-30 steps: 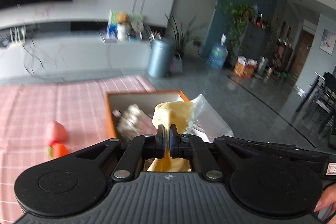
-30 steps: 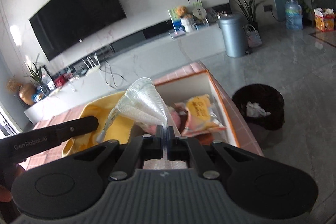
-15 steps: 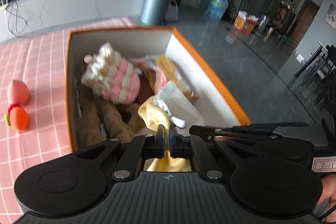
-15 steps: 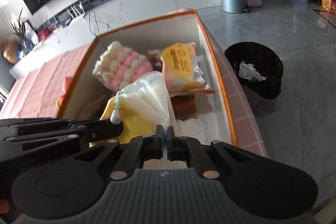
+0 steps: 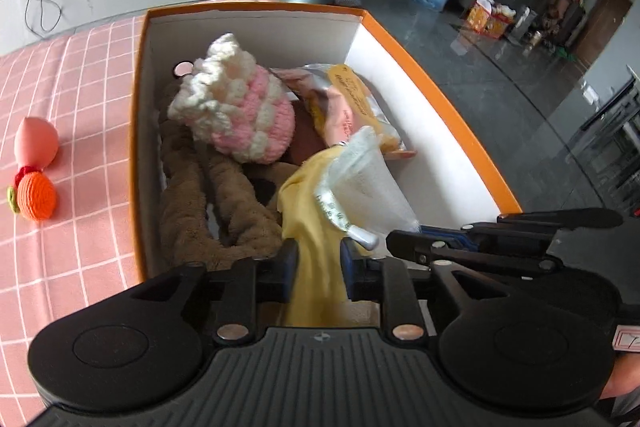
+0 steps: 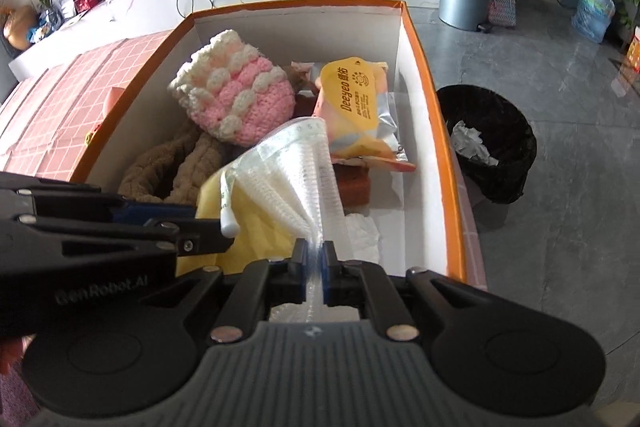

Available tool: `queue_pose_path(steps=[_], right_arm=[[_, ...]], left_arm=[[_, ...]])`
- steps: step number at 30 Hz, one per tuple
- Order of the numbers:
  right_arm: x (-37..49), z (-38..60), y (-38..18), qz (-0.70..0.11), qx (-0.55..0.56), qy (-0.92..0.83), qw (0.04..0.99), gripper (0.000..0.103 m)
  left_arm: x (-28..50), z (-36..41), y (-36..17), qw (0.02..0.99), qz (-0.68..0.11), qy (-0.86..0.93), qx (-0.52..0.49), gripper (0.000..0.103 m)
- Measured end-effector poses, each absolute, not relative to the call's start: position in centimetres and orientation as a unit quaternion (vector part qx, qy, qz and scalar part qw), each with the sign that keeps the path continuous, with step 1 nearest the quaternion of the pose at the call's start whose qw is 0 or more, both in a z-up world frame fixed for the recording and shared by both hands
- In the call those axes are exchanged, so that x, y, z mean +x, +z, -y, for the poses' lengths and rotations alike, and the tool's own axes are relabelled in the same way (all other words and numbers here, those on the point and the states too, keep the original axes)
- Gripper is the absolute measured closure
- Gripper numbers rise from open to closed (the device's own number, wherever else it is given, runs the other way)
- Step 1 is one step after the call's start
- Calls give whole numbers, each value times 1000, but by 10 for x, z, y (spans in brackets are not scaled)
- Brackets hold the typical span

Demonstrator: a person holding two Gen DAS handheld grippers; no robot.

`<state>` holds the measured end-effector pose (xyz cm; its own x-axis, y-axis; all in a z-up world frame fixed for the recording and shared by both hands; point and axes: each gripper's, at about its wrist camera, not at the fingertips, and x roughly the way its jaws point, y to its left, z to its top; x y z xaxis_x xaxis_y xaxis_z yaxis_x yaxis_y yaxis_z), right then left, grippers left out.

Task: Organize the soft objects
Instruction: 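Open both tools to drop the cloth and mesh bag into the box, then grasp the orange crocheted fruit with the left tool while the right tool grasps the peach ball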

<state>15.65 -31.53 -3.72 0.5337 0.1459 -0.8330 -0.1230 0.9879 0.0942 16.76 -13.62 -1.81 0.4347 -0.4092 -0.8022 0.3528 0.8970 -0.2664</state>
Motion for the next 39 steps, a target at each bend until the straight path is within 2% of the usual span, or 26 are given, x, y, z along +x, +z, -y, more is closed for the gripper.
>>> queue_pose_path(steps=[3, 5, 6, 7, 8, 10, 18, 27, 39], right_arm=[[155, 315, -32, -469, 2, 75, 880, 90], [152, 315, -27, -464, 0, 78, 882, 81], [151, 314, -25, -462, 0, 83, 883, 78], [149, 314, -23, -459, -1, 90, 884, 69], [147, 311, -20, -454, -6, 91, 886, 49], [142, 308, -15, -436, -25, 80, 896, 31], [128, 303, 0, -408, -14, 49, 912, 31], [96, 250, 22, -295, -18, 78, 952, 29], [111, 136, 12, -292, -117, 186, 931, 30]], left_arm=[[165, 131, -11, 849, -477, -225, -43, 69], [163, 128, -6, 855, -468, -221, -43, 69], [160, 125, -3, 858, -461, -219, -46, 64], [158, 121, 0, 862, -453, -221, -53, 62], [156, 117, 4, 866, -444, -221, -62, 56], [151, 107, 11, 871, -432, -219, -77, 55], [134, 72, 31, 893, -383, -209, -115, 55], [109, 19, 41, 931, -305, -164, -114, 55], [97, -49, 23, 943, -295, -121, -95, 55]])
